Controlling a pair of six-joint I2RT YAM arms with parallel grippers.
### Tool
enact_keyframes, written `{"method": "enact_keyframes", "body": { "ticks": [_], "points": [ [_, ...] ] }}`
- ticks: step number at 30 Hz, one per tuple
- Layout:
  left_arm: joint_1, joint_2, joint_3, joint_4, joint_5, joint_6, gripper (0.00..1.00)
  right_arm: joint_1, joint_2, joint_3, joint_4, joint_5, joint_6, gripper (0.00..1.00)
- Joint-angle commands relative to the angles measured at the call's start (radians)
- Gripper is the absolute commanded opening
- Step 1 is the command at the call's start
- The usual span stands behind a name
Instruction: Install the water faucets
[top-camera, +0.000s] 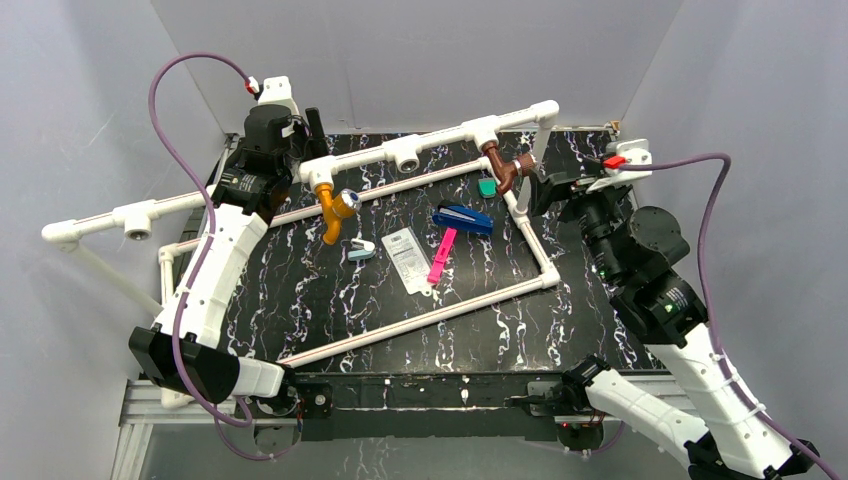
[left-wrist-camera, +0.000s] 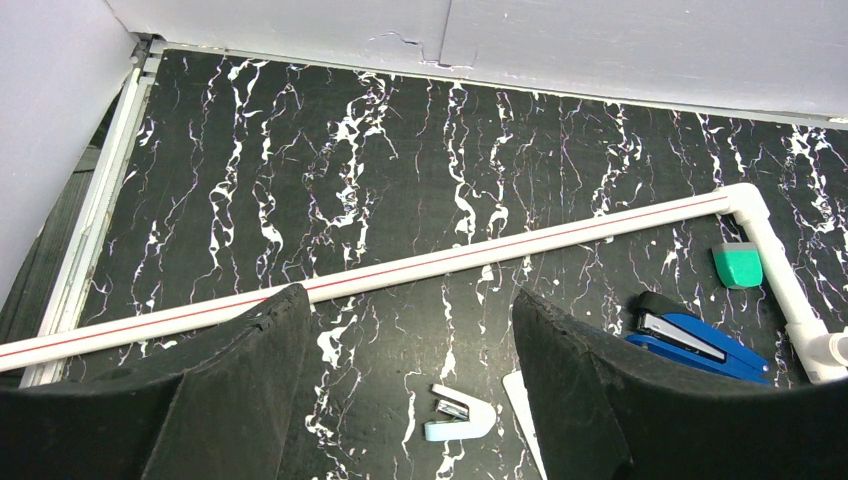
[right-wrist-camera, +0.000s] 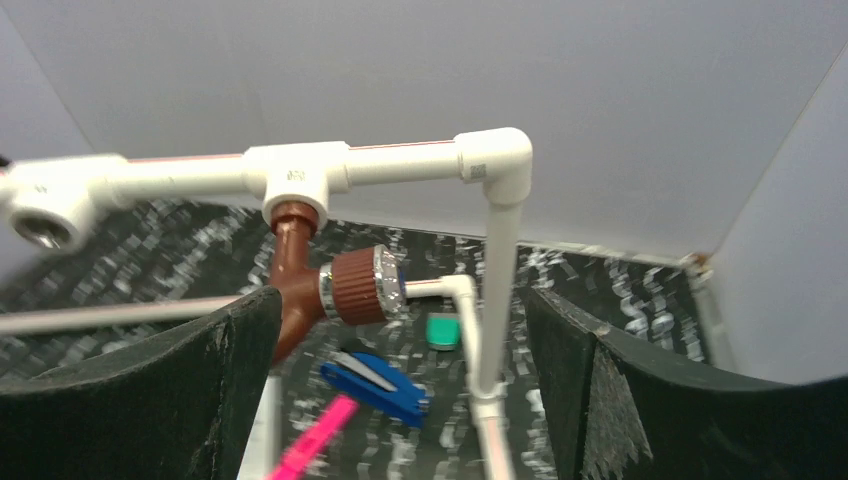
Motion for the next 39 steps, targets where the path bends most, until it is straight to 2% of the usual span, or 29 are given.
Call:
{"method": "enact_keyframes", "body": {
  "ticks": [1,9,22,31,39],
  "points": [
    [-0.035,0.046,-0.052,-0.213,0.047,0.011,0.72,-0.004,0.005,0.069,-0.057,-0.114,-0.388,0.98],
    [-0.035,0.043,-0.055,-0.211,0.049,0.01,0.72,-0.004,0.057,0.13,-0.249,-0.263,-0.818,0.98],
    [-0.036,0.048,-0.054,-0.209,0.053,0.01,0.72,-0.004,0.094,0.004,-0.07,-0.281,-1.378,0.99],
    [-0.037,0.05,-0.054,-0.21,0.053,0.011,0.72,-0.002,0.166,-0.016,0.033,-0.281,-1.546,0.99],
    [-0.037,0.053,-0.058,-0.208,0.05,0.012,0.72,0.011,0.219,-0.049,0.125,-0.276,-1.623,0.98]
  ]
}}
